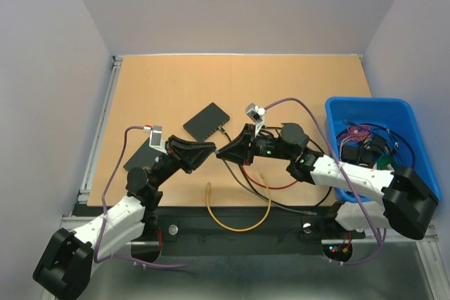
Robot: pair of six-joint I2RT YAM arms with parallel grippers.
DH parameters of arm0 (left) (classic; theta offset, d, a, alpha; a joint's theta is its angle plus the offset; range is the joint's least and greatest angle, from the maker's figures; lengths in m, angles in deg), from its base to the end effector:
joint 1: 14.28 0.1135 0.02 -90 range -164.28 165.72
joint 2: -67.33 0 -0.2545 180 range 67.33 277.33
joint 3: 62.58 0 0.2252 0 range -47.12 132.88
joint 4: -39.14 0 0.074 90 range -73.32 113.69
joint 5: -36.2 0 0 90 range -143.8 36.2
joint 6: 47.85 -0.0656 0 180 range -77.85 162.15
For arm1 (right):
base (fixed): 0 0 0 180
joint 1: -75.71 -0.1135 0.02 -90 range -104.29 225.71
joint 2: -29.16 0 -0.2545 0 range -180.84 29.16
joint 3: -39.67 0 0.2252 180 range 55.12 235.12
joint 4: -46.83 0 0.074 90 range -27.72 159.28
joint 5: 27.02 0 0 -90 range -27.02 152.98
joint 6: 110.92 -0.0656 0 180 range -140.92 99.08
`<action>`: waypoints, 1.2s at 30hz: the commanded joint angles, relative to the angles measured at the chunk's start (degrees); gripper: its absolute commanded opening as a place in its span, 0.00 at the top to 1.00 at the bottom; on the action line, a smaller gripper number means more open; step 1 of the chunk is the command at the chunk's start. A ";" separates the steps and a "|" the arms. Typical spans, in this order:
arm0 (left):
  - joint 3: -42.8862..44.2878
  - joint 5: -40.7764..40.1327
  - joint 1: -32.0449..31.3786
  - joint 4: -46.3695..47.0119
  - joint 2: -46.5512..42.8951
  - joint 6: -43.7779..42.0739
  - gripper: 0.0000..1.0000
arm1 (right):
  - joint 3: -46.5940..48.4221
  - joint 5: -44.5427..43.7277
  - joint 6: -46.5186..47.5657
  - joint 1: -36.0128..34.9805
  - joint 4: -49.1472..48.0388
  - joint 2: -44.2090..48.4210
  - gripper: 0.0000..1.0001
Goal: Insert the plug into the switch port
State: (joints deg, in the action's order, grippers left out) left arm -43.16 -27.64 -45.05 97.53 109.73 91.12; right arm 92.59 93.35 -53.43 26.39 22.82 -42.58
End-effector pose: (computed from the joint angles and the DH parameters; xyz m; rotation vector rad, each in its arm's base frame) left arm 0.1121 -0.1004 0.2742 0.2969 1.0972 -1.4723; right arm 0.1596 0.2366 0.2943 -0.7171 1.5409 1.5025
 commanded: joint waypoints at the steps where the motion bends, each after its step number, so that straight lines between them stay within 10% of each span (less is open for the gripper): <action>1: -2.83 -4.18 0.97 15.46 -0.56 -1.51 0.97 | -0.12 -1.37 -0.18 0.80 -3.69 1.35 1.00; 8: -0.45 -8.91 0.97 0.99 -3.88 -5.46 0.38 | -0.30 -3.12 0.60 0.89 -2.03 -0.15 1.00; 14: 2.01 -17.35 1.06 -15.80 -11.61 -12.31 0.12 | 1.98 -8.92 4.11 0.81 8.50 -3.39 1.00; 22: 11.66 -31.95 2.63 -30.69 0.37 -18.03 0.10 | 11.20 -21.38 10.36 0.81 24.24 -14.63 1.00; 36: 23.89 -9.72 20.04 -20.94 36.08 -16.89 0.17 | 27.56 -32.65 17.04 0.45 36.82 -35.21 1.00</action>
State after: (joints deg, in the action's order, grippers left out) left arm -22.63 -44.41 -26.56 70.78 141.31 74.74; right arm 114.60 65.64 -40.23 27.00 56.04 -75.48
